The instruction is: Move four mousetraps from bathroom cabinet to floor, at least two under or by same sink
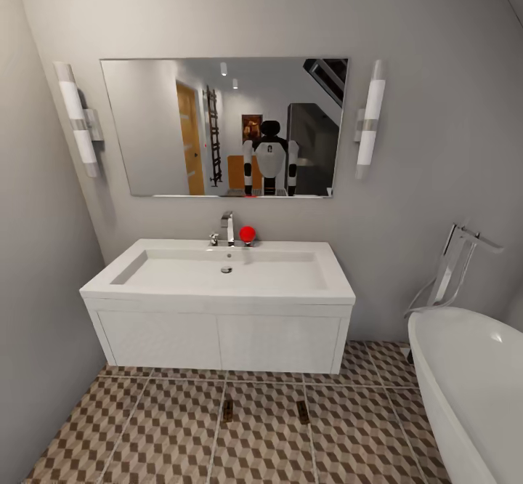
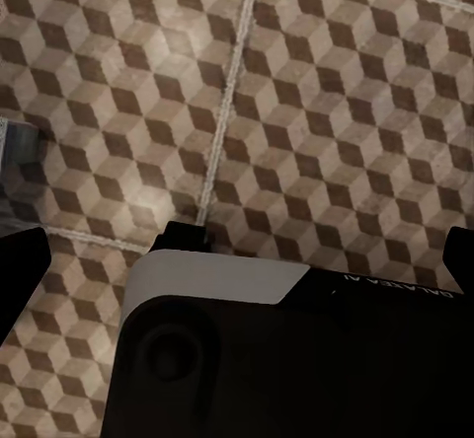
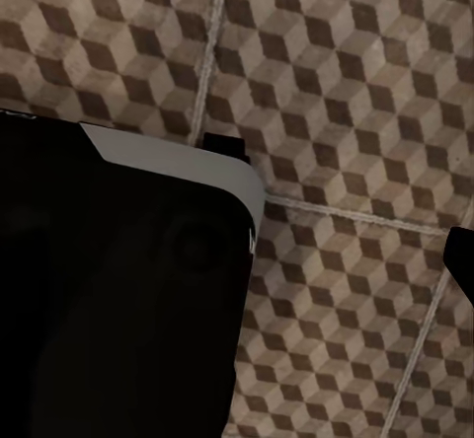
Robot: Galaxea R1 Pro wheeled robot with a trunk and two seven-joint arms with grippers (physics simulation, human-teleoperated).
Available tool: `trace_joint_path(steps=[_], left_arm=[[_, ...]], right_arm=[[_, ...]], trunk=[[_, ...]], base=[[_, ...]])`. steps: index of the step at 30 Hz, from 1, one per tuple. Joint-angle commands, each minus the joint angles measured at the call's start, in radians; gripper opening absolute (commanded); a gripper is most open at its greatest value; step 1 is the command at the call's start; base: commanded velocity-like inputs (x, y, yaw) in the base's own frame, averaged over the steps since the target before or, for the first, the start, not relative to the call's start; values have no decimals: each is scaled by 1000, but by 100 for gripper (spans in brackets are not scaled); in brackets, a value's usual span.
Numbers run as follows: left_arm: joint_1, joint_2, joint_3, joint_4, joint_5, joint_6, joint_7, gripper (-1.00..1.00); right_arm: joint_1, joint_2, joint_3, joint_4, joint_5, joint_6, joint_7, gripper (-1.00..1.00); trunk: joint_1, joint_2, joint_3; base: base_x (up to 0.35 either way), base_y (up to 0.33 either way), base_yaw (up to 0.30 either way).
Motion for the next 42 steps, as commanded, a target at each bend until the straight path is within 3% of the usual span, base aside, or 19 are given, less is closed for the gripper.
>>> trace_joint_path(steps=[1, 28, 42], left_arm=[[-1, 0, -6, 1, 7, -3, 3, 100], [-1, 0, -6, 1, 7, 2, 2, 100], [11, -48, -6, 1, 8, 4, -2, 100]], right_arm=[[-1, 0, 8, 3, 7, -4, -6, 100], [-1, 1, 8, 3, 10, -2, -17, 100], [-1, 1, 7, 3, 8, -5, -8, 100]], trunk=[[0, -1, -1], [0, -1, -1], [0, -1, -1]], base=[[0, 0, 195], [0, 0, 277], [0, 0, 205]])
